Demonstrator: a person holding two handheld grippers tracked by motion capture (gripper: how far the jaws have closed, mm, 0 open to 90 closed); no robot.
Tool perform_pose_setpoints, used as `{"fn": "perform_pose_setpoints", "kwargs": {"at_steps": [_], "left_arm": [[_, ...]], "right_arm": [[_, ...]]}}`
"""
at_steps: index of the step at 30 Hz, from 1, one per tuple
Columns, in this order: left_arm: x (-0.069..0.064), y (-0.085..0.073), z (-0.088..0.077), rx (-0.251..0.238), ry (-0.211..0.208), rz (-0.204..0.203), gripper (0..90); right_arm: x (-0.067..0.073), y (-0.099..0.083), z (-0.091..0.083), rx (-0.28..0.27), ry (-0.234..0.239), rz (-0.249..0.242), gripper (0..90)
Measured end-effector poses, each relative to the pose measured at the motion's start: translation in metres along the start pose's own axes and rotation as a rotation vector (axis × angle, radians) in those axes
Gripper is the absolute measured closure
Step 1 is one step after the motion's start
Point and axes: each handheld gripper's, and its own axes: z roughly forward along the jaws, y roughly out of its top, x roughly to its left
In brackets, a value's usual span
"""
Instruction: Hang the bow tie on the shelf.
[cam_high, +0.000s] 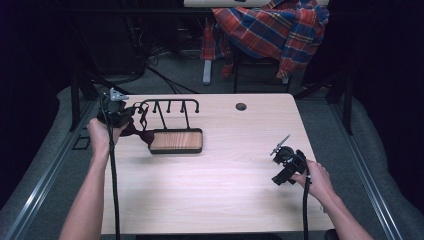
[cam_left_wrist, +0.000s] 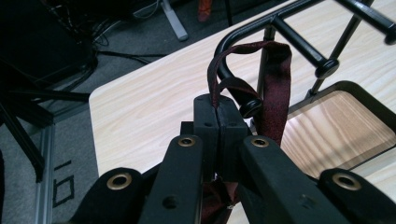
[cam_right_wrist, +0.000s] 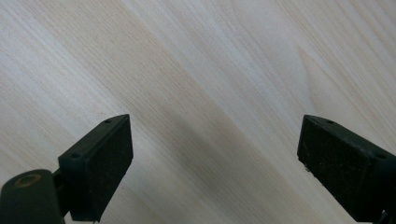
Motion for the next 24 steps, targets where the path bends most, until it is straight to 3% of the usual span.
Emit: {"fn": "perform_pose_setpoints", "kwargs": {"at_steps": [19, 24], "left_arm": [[0.001, -0.012, 0.02, 0.007, -0.001, 0.008, 89.0], [-0.001, -0.013, 0.023, -0.004, 0.031, 0.022, 88.8]], "right_arm": [[0.001, -0.001, 0.001, 0.013, 0.005, -0.01, 10.1], [0.0, 0.0, 0.003, 0.01, 0.015, -0.011, 10.1]]}}
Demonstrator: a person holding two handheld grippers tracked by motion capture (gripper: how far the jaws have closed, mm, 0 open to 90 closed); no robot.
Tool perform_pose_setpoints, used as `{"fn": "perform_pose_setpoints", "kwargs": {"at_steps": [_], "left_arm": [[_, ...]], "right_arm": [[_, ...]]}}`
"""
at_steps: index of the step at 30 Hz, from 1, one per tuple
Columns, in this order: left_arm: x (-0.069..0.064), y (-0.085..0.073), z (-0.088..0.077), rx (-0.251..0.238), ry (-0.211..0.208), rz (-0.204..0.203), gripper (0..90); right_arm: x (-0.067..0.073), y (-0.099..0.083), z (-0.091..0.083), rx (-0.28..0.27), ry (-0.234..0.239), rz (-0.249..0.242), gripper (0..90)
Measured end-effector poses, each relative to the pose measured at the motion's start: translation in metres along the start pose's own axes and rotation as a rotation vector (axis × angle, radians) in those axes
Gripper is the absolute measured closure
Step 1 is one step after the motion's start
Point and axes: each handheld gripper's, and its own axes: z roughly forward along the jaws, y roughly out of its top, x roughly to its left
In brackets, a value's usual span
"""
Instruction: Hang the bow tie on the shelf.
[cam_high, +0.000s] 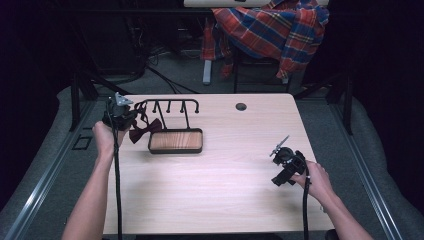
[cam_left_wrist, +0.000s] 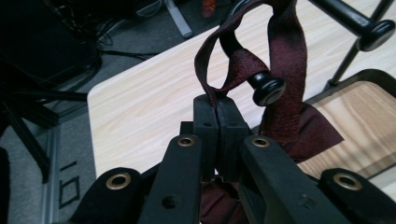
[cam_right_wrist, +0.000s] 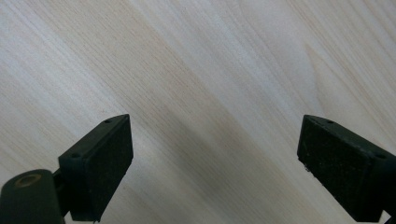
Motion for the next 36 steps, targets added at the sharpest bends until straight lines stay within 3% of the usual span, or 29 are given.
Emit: {"fn": "perform_pose_setpoints", "kwargs": {"at_steps": [4, 11, 21, 27, 36], "left_arm": [[0.0, 0.001, 0.002, -0.011, 0.013, 0.001, 88.8], [0.0, 0.003, 0.013, -0.034, 0.016, -0.005, 88.8], [0.006, -0.002, 0.018, -0.022, -0.025, -0.025, 86.6], [0.006, -0.007, 0.02, -0.011, -0.045, -0.035, 78.0], [0.011, -0.011, 0.014, 0.016, -0.03, -0.052, 60.2]], "right_arm": [[0.002, -0.005, -0.002, -0.02, 0.002, 0.009, 10.1], [0.0, -0.012, -0.004, -0.001, -0.007, 0.017, 10.1], [0.004, -0.021, -0.008, 0.006, -0.023, 0.029, 10.1], [0.005, -0.022, -0.01, -0.003, -0.021, 0.034, 10.1], [0.006, -0.02, -0.009, -0.009, -0.019, 0.03, 10.1]]}}
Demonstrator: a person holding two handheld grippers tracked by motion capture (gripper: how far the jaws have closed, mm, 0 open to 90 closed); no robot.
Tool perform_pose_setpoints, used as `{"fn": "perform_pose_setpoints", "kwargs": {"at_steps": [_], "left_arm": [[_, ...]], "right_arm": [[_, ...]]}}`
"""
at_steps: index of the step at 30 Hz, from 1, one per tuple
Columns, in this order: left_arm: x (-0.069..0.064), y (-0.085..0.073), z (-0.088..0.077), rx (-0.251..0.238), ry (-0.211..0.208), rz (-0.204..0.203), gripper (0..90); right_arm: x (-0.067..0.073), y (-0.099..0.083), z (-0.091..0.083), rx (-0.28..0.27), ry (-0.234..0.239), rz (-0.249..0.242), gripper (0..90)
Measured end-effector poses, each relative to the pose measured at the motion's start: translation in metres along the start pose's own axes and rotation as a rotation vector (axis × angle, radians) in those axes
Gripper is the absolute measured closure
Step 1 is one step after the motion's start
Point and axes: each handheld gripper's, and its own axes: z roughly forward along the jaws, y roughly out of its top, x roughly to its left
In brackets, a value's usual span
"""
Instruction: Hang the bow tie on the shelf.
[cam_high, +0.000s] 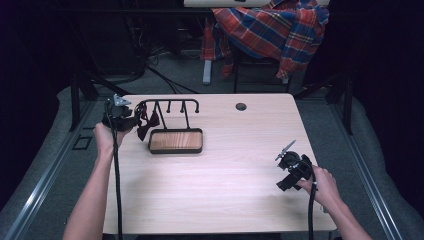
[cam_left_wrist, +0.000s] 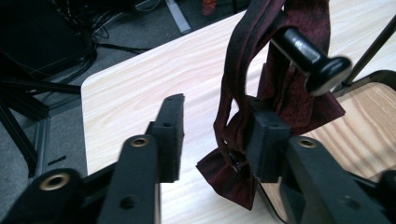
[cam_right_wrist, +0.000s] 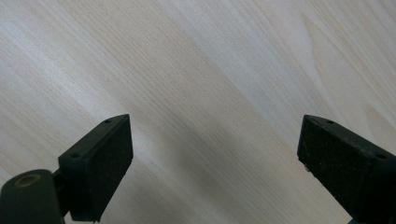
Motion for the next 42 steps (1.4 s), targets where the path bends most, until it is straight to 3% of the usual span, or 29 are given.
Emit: {"fn": "perform_pose_setpoints", "kwargs": {"at_steps": [4, 6, 7, 8, 16, 20, 21, 25, 29, 34, 36, 42], "left_arm": [[0.001, -0.003, 0.0, 0.037, -0.002, -0.011, 49.8], [0.001, -0.004, 0.001, 0.068, -0.017, -0.012, 42.3], [0.001, -0.004, 0.0, 0.075, -0.014, -0.014, 40.2], [0.002, -0.005, 0.0, 0.082, -0.023, -0.02, 35.1], [0.002, -0.007, -0.014, 0.065, -0.042, -0.085, 19.1], [-0.003, -0.009, -0.027, 0.05, -0.034, -0.107, 15.6], [-0.005, -0.01, -0.03, 0.049, -0.027, -0.11, 15.6], [-0.012, -0.016, -0.037, 0.071, -0.008, -0.157, 14.9], [-0.019, -0.025, -0.045, 0.09, -0.006, -0.17, 13.5], [-0.034, -0.035, -0.054, 0.114, -0.007, -0.134, 12.6], [-0.04, -0.038, -0.057, 0.116, -0.01, -0.131, 12.2], [-0.055, -0.047, -0.065, 0.127, -0.026, -0.119, 11.2]], "right_arm": [[-0.001, 0.0, -0.002, 0.01, -0.005, -0.012, 10.1], [0.0, -0.001, -0.001, -0.015, 0.002, 0.009, 10.1], [-0.002, -0.001, -0.003, 0.012, -0.012, -0.011, 10.0], [-0.002, -0.001, -0.001, -0.009, 0.004, 0.006, 10.0], [0.0, -0.001, -0.003, -0.012, -0.003, -0.001, 10.1], [0.0, -0.002, -0.003, -0.016, -0.001, 0.002, 10.0], [-0.001, -0.001, -0.005, 0.01, -0.003, -0.02, 10.1], [-0.001, -0.002, -0.005, 0.006, -0.003, -0.021, 10.1], [0.001, -0.002, -0.005, -0.008, -0.012, -0.01, 10.1], [0.002, -0.002, -0.004, 0.004, -0.016, -0.016, 10.1], [0.001, -0.003, -0.002, -0.014, -0.004, 0.0, 10.2], [-0.001, -0.004, -0.003, 0.0, -0.004, -0.004, 10.2]]}}
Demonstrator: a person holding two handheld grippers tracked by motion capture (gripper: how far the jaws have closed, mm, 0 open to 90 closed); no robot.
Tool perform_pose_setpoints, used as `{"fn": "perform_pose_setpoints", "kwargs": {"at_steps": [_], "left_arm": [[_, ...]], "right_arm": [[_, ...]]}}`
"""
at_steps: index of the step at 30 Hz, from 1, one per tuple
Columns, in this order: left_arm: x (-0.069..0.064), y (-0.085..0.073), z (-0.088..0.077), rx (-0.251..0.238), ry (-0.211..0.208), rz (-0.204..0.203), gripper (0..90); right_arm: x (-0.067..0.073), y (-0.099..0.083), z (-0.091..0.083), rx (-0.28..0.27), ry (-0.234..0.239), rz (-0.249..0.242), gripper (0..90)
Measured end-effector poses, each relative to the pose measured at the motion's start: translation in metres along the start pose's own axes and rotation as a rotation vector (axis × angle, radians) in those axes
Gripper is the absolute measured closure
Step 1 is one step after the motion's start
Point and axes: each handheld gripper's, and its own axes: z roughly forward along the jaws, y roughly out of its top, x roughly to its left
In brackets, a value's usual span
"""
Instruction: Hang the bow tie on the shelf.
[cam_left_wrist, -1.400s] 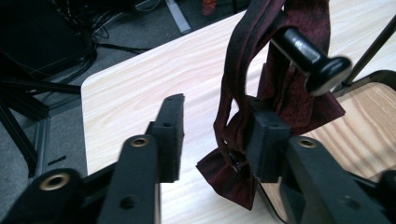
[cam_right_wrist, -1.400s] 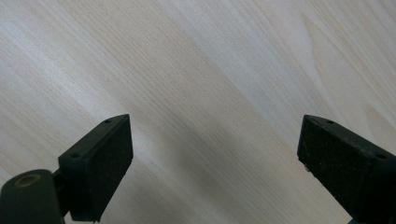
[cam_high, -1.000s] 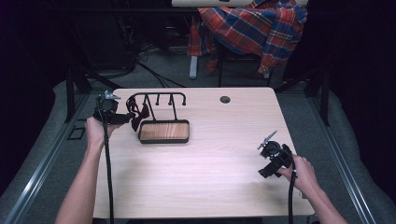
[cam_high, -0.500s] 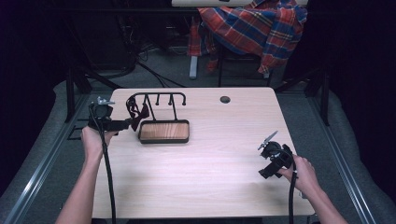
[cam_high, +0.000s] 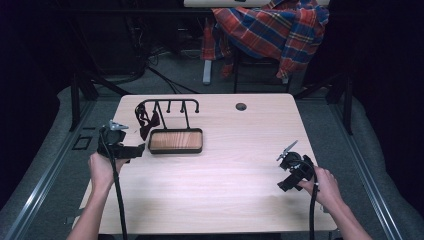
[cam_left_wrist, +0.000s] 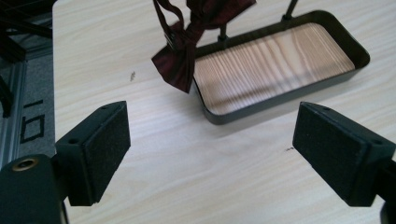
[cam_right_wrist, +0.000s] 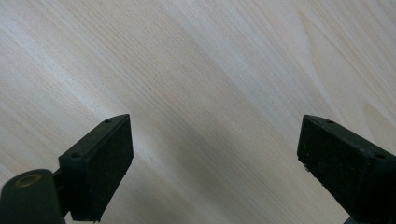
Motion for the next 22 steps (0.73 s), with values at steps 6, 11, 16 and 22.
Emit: {"fn": "perform_pose_setpoints", "kwargs": {"at_steps": [6, 11, 16, 22], "left_arm": [[-0.012, -0.015, 0.007, 0.059, 0.016, 0.013, 6.2], [-0.02, -0.027, 0.008, 0.092, 0.009, 0.032, 4.2], [-0.025, -0.037, 0.004, 0.104, -0.005, 0.037, 2.1], [-0.033, -0.048, -0.002, 0.124, -0.021, 0.057, 1.3]], "right_arm": [[0.003, 0.001, 0.001, -0.013, 0.0, -0.004, 10.3], [0.002, 0.001, 0.0, -0.002, -0.002, -0.014, 10.3], [0.002, 0.002, -0.001, 0.006, -0.008, -0.023, 10.4], [0.002, 0.001, 0.001, -0.005, -0.002, -0.013, 10.8]]}}
